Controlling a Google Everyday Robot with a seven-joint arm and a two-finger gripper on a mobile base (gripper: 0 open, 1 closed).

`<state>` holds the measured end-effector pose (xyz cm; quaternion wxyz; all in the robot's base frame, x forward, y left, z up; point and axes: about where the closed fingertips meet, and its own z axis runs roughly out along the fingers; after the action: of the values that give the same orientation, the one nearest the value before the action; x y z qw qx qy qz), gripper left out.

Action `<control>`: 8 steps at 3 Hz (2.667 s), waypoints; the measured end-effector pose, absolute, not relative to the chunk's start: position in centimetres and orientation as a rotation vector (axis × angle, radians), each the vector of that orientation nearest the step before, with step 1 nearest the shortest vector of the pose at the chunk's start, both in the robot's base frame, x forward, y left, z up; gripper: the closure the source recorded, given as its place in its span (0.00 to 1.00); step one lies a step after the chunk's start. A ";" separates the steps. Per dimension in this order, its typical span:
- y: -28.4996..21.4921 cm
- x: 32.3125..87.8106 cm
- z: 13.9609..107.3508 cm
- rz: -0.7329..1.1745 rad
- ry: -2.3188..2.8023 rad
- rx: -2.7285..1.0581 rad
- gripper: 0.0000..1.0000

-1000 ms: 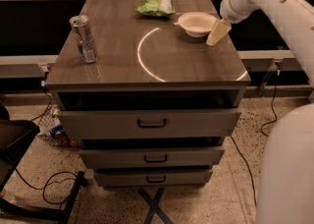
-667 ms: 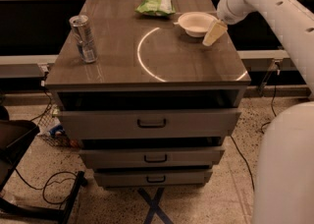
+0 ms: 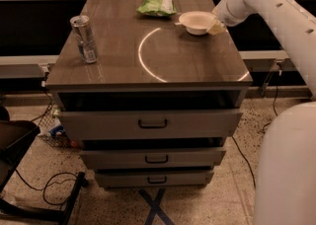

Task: Move paper bowl near redbull can

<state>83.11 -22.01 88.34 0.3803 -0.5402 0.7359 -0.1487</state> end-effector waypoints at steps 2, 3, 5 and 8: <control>-21.6 83.3 87.5 -0.370 1.883 -1.389 1.00; -21.6 83.3 87.5 -0.370 1.883 -1.389 1.00; -21.8 82.8 93.1 -0.581 1.806 -1.474 1.00; -17.6 77.7 103.1 -0.774 1.523 -1.670 1.00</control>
Offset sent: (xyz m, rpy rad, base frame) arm 0.0006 0.0015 -0.0031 0.0001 0.0041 0.0021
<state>77.67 -17.60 103.10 0.3675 -0.6501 0.5929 -0.3013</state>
